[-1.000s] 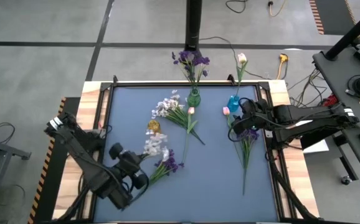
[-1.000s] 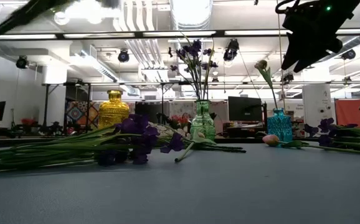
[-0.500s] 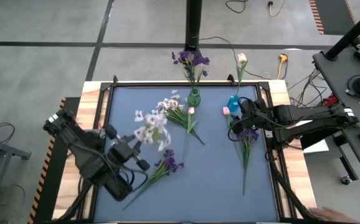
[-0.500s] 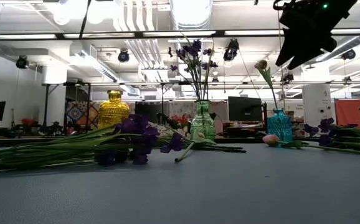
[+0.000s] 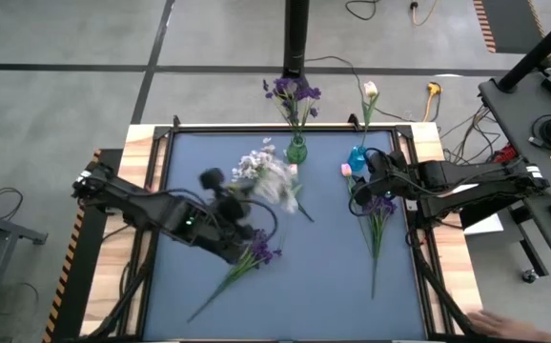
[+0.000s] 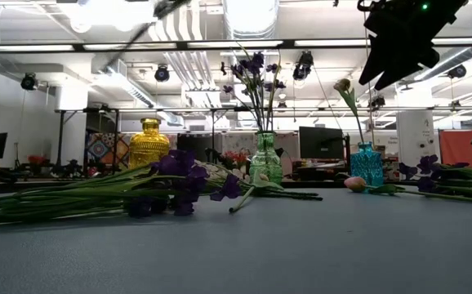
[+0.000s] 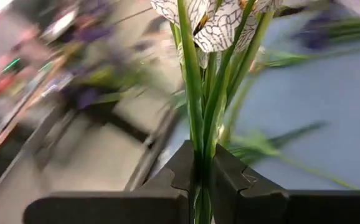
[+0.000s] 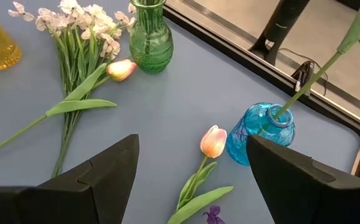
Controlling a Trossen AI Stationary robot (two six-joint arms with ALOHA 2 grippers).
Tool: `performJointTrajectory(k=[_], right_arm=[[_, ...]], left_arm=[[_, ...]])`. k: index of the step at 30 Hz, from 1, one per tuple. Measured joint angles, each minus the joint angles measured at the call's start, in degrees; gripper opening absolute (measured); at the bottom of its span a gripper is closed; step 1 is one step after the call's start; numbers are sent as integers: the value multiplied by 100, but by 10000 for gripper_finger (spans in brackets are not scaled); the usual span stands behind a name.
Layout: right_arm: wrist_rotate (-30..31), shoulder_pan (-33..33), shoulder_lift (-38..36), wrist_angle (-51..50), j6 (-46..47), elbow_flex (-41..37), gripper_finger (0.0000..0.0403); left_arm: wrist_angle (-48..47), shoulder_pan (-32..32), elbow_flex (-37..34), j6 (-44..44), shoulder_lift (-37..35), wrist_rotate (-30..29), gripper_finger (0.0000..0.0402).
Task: Sort flowers into vase by color
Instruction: Put the bottom white flowers into the yellow vase
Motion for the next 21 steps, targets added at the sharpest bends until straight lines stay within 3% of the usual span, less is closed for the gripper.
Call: performJointTrajectory(k=[3,7,15,21], right_arm=[[7,0,0,2,-2,0,288],[9,0,0,0,-62,0,288],[9,0,0,2,-105,-36,288],[9,0,0,13,-101,-77,288]], left_arm=[[1726,22,-375,1395,-132,876,9],[3652,17,-1165,2281,-560,1462,9],[6692,186,-3608,3048,-1845,1377,9],[8278,380,-4798,3424,-2818,666,9]])
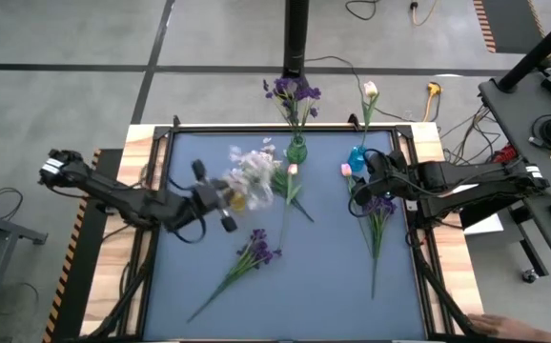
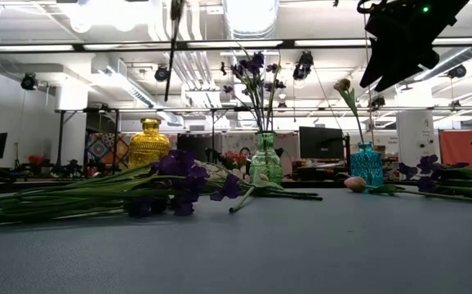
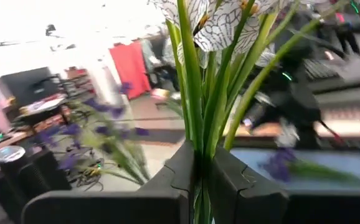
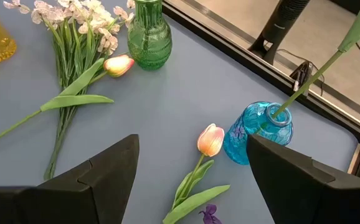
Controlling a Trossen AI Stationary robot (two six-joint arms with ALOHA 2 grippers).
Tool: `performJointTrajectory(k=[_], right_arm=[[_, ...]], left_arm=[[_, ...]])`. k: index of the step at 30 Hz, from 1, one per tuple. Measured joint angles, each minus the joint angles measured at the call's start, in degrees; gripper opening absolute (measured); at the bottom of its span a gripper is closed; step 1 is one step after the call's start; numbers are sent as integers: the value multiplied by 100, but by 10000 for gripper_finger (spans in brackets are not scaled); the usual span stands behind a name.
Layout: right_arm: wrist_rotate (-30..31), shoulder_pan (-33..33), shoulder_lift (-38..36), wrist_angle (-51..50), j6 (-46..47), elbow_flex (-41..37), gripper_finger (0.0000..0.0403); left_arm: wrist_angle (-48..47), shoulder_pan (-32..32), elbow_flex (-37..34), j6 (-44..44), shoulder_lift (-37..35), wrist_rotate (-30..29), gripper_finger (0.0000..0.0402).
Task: Sort flowers into vase by color
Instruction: Put the bottom white flowers into the yellow vase
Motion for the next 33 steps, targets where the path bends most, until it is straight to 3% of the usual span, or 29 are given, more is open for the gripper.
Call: performJointTrajectory(k=[10,21,33], right_arm=[[0,-2,2,5,2,-1,288],[2,-2,2,10,4,-1,288],[2,-1,2,11,4,-1,288]], left_arm=[[310,316,-1140,-736,-1097,-380,9],[736,427,-1655,-1064,-1123,-378,13],[669,422,-1694,-1625,-1018,-379,83]])
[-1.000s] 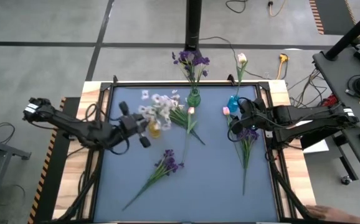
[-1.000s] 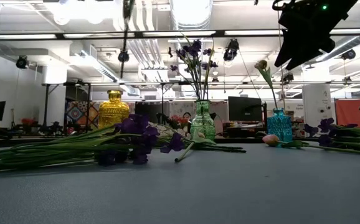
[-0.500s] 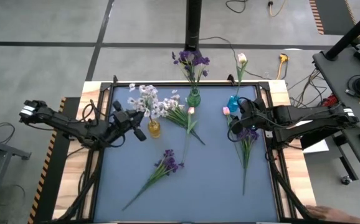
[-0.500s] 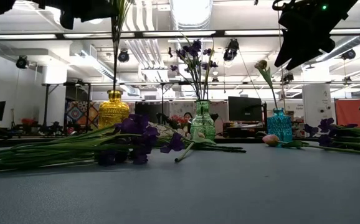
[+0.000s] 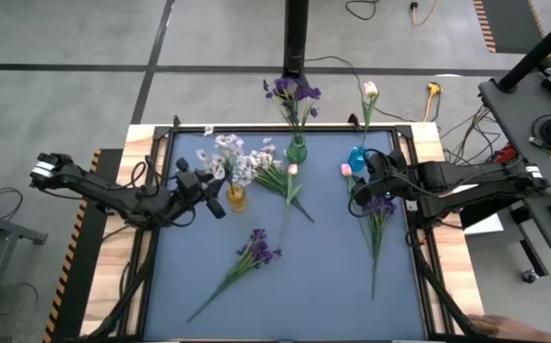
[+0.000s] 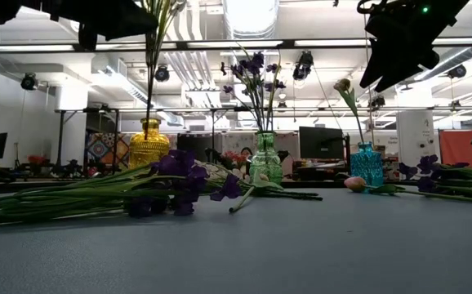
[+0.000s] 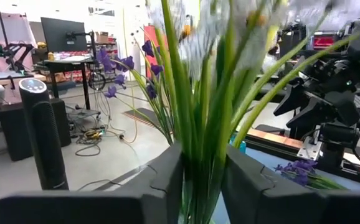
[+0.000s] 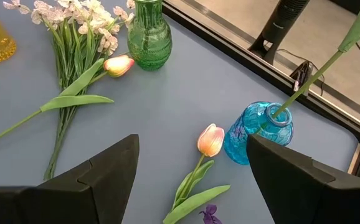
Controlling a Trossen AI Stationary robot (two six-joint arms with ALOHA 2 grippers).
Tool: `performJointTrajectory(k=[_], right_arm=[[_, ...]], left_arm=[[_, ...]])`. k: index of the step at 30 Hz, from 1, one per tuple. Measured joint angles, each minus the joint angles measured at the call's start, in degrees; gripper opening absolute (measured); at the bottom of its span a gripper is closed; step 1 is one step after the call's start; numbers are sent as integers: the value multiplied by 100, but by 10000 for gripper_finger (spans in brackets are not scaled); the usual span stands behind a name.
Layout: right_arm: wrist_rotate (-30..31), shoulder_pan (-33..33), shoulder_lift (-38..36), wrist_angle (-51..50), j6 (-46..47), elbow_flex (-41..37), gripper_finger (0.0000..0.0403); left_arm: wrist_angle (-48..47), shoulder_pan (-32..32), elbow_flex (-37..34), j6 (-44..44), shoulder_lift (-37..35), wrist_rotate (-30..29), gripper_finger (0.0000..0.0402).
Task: Sort flowers into vase by color
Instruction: Put the bottom white flowers into the yellow vase, then put the left pink flower into the blue vase
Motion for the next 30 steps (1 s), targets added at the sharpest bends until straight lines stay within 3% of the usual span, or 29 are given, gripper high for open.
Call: performJointTrajectory(k=[19,30], right_arm=[[-16,-1,0,-2,0,0,288],[-236,16,-51,-8,79,0,288]], left_arm=[[-1424,-60,-7,-1225,-2,1,184],[-2310,-765,-7,-1705,-7,-3,252]])
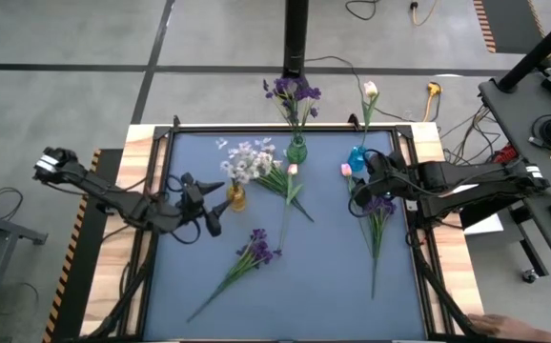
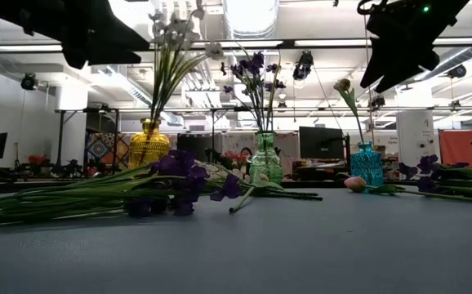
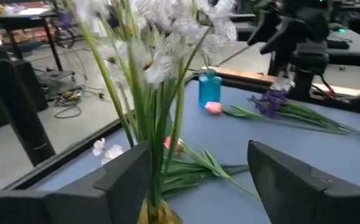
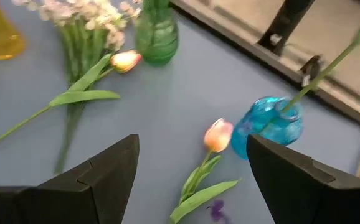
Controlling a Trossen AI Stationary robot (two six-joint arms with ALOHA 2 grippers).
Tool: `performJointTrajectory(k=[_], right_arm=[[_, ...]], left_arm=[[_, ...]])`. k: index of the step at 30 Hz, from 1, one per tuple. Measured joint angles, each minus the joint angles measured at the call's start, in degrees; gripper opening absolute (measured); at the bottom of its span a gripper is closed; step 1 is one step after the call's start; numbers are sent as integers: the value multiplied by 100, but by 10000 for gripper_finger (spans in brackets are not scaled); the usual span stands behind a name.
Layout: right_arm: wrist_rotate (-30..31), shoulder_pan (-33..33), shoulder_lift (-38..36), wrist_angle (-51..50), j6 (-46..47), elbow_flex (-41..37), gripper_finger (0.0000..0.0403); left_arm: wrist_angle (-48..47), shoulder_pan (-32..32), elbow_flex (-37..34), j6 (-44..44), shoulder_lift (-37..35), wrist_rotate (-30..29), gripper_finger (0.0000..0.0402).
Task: Sort flowers into vase by color
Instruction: Put the left pink flower into the blue vase
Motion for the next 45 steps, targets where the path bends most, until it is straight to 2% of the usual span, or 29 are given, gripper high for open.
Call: performJointTrajectory(k=[6,11,13,18,22,26,29,33,38,45], right_arm=[[-399,280,-305,-52,290,164,288],[-1452,515,-471,-47,551,183,288],[-1564,644,-430,-50,752,145,288],[-1568,839,47,26,1310,127,288],[-1577,862,641,480,1366,127,288],[-1448,857,1273,754,1404,232,288],[-1127,857,1751,776,1521,429,288],[-886,857,2381,772,1688,751,288],[-592,855,3170,774,1792,1296,288],[-275,767,4304,779,1849,2256,288]], left_arm=[[-357,-252,0,-475,-20,4,259],[-442,-493,57,-593,-22,10,259],[-458,-618,185,-642,-13,96,259],[-828,-1000,612,-849,143,308,259],[-1573,-1212,1010,-1315,429,307,259],[-2788,-1278,1518,-2160,813,303,254],[-4010,-1292,1879,-3022,1167,321,250],[-5316,-1312,2273,-3934,1711,679,245],[-6064,-1316,2585,-4172,2281,1020,239],[-6609,-1329,2807,-4177,2652,1083,231]])
